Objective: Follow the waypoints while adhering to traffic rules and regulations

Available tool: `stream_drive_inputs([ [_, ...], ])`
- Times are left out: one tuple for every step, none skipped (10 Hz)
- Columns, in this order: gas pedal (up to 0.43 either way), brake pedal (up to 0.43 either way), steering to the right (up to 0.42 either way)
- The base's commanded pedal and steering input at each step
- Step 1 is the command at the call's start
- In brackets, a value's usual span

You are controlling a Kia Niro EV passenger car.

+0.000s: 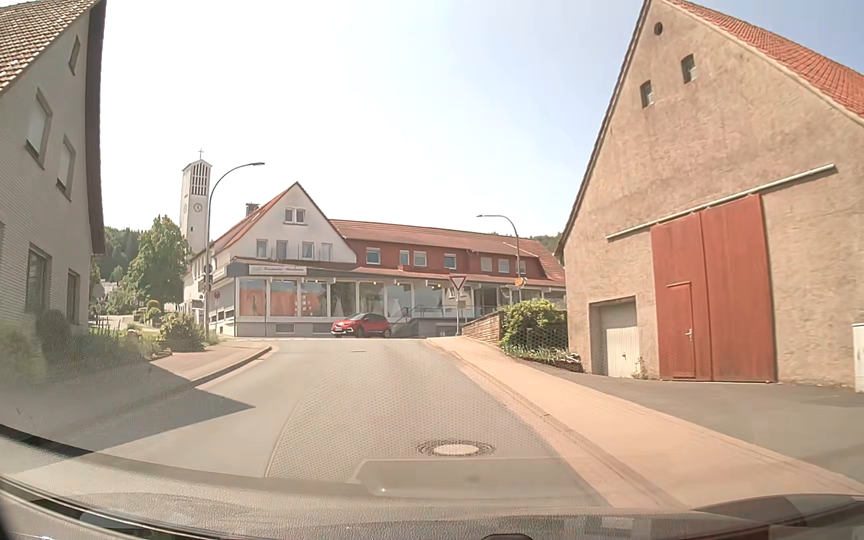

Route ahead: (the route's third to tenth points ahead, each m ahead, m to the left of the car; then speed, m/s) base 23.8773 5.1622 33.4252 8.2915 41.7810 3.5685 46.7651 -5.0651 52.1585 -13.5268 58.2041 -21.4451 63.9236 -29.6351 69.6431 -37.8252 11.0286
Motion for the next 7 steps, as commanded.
stream_drive_inputs([
  [0.000,0.061,-0.050],
  [0.000,0.061,-0.050],
  [0.000,0.067,-0.050],
  [0.000,0.067,-0.050],
  [0.000,0.067,-0.051],
  [0.000,0.073,-0.052],
  [0.000,0.073,-0.053],
])
